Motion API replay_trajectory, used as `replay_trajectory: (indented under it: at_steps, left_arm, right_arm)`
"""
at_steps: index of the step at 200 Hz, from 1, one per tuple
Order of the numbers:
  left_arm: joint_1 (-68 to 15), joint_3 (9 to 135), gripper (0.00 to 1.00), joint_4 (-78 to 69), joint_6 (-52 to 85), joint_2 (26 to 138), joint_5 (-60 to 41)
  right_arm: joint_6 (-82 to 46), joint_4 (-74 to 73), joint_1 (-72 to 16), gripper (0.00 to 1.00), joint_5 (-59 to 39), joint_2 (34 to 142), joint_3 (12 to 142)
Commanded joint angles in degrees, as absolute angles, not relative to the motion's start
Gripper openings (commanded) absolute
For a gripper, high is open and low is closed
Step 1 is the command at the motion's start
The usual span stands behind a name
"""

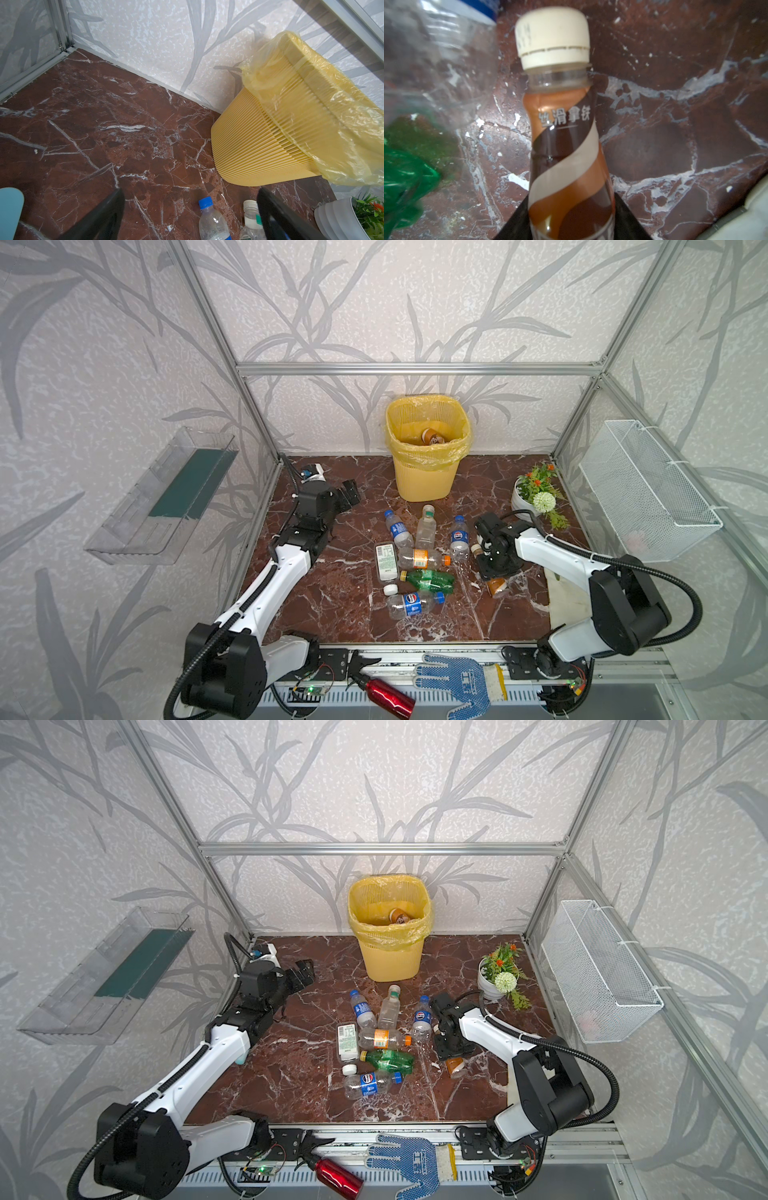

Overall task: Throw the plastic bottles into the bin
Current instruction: 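Lower the right gripper and grasp the brown latte bottle, then lift the latte bottle over the yellow bin and open the right gripper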

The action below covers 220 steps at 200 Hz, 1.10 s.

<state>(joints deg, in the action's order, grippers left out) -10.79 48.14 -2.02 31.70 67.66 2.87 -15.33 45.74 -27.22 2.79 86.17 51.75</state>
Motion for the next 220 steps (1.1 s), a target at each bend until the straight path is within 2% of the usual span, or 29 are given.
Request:
replay_trajectory:
  at_steps: [1, 48, 69, 92, 124, 142, 156, 172, 186, 194, 205, 220]
  left_arm:
    - [-10.27, 47.46, 0.99, -1.95, 31.77, 67.44, 3.67]
    - [-9.59, 46.88, 0.99, -1.45, 31.73, 69.56, 3.21]
    - [-9.32, 46.29, 0.99, -1.99, 31.63, 70.0, 3.21]
    - [-9.23, 46.58, 0.99, -1.94, 30.98, 70.88, 2.83]
    - [-9.15, 46.93, 0.99, -1.85, 31.11, 71.44, 1.65]
    - [-9.18, 46.73, 0.99, -2.08, 31.5, 71.5, 1.07]
    - [-9.19, 46.6, 0.99, -2.07, 31.99, 71.63, 0.55]
    - [-9.25, 46.96, 0.99, -1.86, 31.88, 71.98, -0.96]
    - [-9.39, 48.21, 0.99, 0.32, 30.52, 71.77, -2.66]
    - [-9.62, 48.89, 0.99, 1.61, 29.41, 71.46, -2.69]
    - [-10.04, 49.06, 0.99, 2.67, 27.73, 70.74, -1.87]
    - [-10.44, 49.1, 0.99, 3.71, 25.67, 69.95, -0.94]
  right_arm:
    - [-13.86, 44.98, -27.32, 0.39, 4.16, 80.46, 56.31]
    - [-2.12, 28.74, -25.43, 0.39, 10.37, 62.09, 70.21]
    - [2.7, 23.1, -25.07, 0.4, 13.18, 58.89, 79.29]
    - [4.64, 14.5, -25.05, 0.4, 13.69, 57.4, 83.43]
    - [2.16, 2.47, -25.05, 0.4, 11.49, 62.13, 84.38]
    - [-1.9, -0.26, -24.71, 0.42, 7.48, 70.56, 88.22]
    - [-5.36, 3.15, -24.43, 0.43, 1.34, 80.2, 94.81]
    - [-6.07, 14.18, -24.66, 0.51, -5.37, 92.83, 107.48]
    - [-5.64, 20.77, -24.69, 0.74, -3.39, 99.17, 116.0]
    - [-5.94, 18.17, -24.59, 0.84, -0.88, 98.87, 115.24]
    - [-6.29, 11.26, -24.26, 0.93, 1.25, 95.28, 110.3]
    - [-6.55, 7.3, -23.75, 0.95, 2.47, 91.65, 106.49]
